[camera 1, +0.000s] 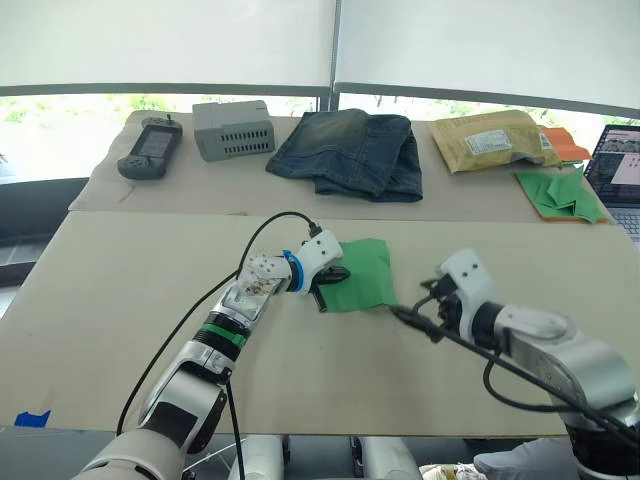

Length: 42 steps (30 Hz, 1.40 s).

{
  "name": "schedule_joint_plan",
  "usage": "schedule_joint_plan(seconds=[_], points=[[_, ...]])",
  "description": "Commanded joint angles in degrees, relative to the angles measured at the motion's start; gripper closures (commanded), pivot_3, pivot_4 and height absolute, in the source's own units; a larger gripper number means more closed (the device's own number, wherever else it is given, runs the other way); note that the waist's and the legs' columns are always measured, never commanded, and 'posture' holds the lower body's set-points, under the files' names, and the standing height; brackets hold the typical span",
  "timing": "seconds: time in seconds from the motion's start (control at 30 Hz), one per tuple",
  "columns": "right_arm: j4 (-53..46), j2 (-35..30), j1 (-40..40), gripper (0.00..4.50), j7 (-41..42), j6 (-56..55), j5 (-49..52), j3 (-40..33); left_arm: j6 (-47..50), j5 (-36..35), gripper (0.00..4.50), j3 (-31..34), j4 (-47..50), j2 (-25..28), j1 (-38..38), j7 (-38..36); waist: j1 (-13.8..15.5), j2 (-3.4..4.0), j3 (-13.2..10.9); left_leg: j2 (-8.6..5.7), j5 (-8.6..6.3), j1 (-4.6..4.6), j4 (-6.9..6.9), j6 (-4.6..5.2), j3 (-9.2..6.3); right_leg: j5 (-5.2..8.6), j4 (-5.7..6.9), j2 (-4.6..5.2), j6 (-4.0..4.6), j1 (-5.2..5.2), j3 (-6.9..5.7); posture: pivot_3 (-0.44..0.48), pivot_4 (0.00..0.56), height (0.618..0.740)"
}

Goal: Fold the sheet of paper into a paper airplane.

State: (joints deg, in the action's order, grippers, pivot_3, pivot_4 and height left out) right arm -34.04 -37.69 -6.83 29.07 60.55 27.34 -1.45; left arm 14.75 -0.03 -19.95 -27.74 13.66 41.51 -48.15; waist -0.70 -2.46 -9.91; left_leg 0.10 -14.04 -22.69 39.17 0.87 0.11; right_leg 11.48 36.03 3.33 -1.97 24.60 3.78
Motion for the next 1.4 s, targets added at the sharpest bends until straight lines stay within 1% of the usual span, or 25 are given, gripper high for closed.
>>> schedule_joint_plan(seconds=[0.03,0.07,0.13,0.23,0.37,0.53,0.6,0.63,0.67,0.73,0.87,0.9,0.97,1.0,1.2,1.4], points=[[-1.9,1.6,0.2,0.0,-1.6,1.4,1.0,-1.0,0.7,1.6,4.49,-1.4,-0.7,-0.4,-1.7,-0.3,0.0,0.0,0.0,0.01,0.0,0.18,0.0,0.0,0.0,0.06,-0.03,0.0,-0.09,-0.2,-0.01,0.0,0.15,0.728],[-1.3,1.9,0.3,0.0,-2.0,0.8,0.5,-0.4,0.6,1.7,4.49,-1.4,-0.7,-0.5,-1.6,-0.3,-0.1,0.01,0.0,0.02,-0.02,0.38,-0.01,0.03,0.01,0.29,-0.06,0.0,-0.46,-0.38,-0.01,0.0,0.15,0.728],[1.3,3.5,0.2,0.0,-4.6,-2.5,-2.6,0.5,0.6,1.7,4.49,-1.2,-0.6,-0.8,-1.5,-0.4,-0.1,0.01,0.0,0.02,-0.03,0.41,-0.01,0.03,0.01,0.31,-0.06,0.0,-0.49,-0.41,-0.01,0.0,0.15,0.728],[3.8,4.3,0.1,0.0,-5.6,-6.9,-5.8,1.7,0.4,1.7,4.49,-1.1,-0.4,-0.9,-1.5,-0.7,0.0,0.06,0.1,-0.02,-0.03,0.39,-0.01,0.03,0.03,0.31,-0.05,0.02,-0.49,-0.38,0.0,0.0,0.15,0.728],[4.8,4.2,0.7,0.0,-4.8,-8.8,-6.6,1.7,0.3,1.6,4.49,-1.1,0.4,-0.6,-1.9,-1.2,0.0,0.07,0.1,-0.04,-0.03,0.37,-0.01,0.04,0.02,0.31,-0.07,0.04,-0.49,-0.38,0.01,0.0,0.15,0.728],[3.6,1.7,1.2,0.0,-2.1,-9.5,-6.8,2.5,0.0,1.6,4.49,-0.8,0.3,-0.6,-1.8,-1.1,0.0,0.07,0.1,-0.05,-0.04,0.37,-0.01,0.05,0.01,0.31,-0.07,0.04,-0.49,-0.38,0.01,0.0,0.15,0.728],[3.3,0.4,1.1,0.55,-0.4,-9.9,-6.5,2.3,-0.3,1.6,4.5,-0.7,0.0,-0.7,-1.6,-1.1,0.0,0.07,0.1,-0.05,-0.04,0.37,-0.02,0.05,0.01,0.31,-0.07,0.04,-0.49,-0.38,0.01,0.0,0.15,0.728],[2.9,-1.3,1.4,0.86,1.6,-10.0,-6.4,3.0,-0.5,1.7,4.5,-0.7,-0.1,-0.7,-1.6,-1.0,0.0,0.07,0.1,-0.05,-0.04,0.37,-0.02,0.05,0.01,0.31,-0.07,0.04,-0.5,-0.38,0.0,0.0,0.15,0.728],[2.9,-1.8,1.5,1.26,2.5,-10.0,-6.2,3.1,-0.7,1.7,4.5,-0.7,-0.2,-0.7,-1.5,-1.0,0.0,0.07,0.1,-0.05,-0.04,0.37,-0.01,0.05,0.01,0.31,-0.07,0.05,-0.5,-0.38,0.01,0.0,0.15,0.728],[3.7,-1.8,1.5,1.89,3.6,-10.4,-5.5,3.3,-1.0,1.7,4.5,-0.6,-0.5,-0.9,-1.3,-0.8,0.0,0.06,0.1,-0.05,-0.04,0.37,-0.02,0.05,0.01,0.32,-0.09,0.05,-0.5,-0.4,0.0,0.0,0.15,0.728],[4.8,0.0,1.1,3.3,4.6,-10.5,-4.9,4.8,-1.1,1.6,4.5,0.0,-0.3,-0.9,-1.3,-0.1,0.0,0.06,0.1,-0.04,-0.04,0.37,-0.02,0.05,0.0,0.32,-0.09,0.04,-0.51,-0.39,0.0,0.0,0.15,0.728],[5.3,1.2,0.9,3.59,4.0,-10.9,-5.3,4.9,-0.9,1.5,4.5,0.2,-0.1,-0.9,-1.3,0.0,0.0,0.06,0.1,-0.05,-0.04,0.37,-0.01,0.05,0.0,0.32,-0.09,0.04,-0.51,-0.39,0.0,0.0,0.15,0.728],[6.4,3.3,0.5,4.33,2.7,-11.3,-5.9,4.8,-0.8,1.3,4.5,0.4,0.2,-0.9,-1.4,0.0,0.0,0.07,0.1,-0.05,-0.04,0.37,-0.02,0.05,0.0,0.32,-0.09,0.04,-0.51,-0.38,0.0,0.0,0.15,0.728],[7.3,4.2,0.3,4.46,2.2,-11.8,-6.4,5.0,-1.4,1.0,4.5,0.7,0.5,-1.0,-1.6,0.0,0.0,0.07,0.1,-0.05,-0.04,0.37,-0.01,0.05,0.0,0.32,-0.08,0.04,-0.51,-0.37,0.0,0.0,0.15,0.728],[11.2,6.6,1.3,4.46,1.2,-17.3,-9.1,6.0,-1.3,0.2,4.5,0.9,2.8,-1.2,-2.4,-1.1,0.0,0.06,0.1,-0.05,-0.04,0.37,-0.01,0.05,0.01,0.32,-0.09,0.05,-0.51,-0.37,0.0,0.0,0.15,0.728],[12.7,9.8,1.4,4.46,0.3,-23.6,-9.6,4.0,-0.4,1.2,4.5,-0.3,3.7,0.3,-2.9,-2.8,-0.1,0.07,0.1,-0.04,-0.04,0.38,-0.02,0.05,0.01,0.32,-0.08,0.04,-0.51,-0.35,0.0,0.0,0.15,0.728]])
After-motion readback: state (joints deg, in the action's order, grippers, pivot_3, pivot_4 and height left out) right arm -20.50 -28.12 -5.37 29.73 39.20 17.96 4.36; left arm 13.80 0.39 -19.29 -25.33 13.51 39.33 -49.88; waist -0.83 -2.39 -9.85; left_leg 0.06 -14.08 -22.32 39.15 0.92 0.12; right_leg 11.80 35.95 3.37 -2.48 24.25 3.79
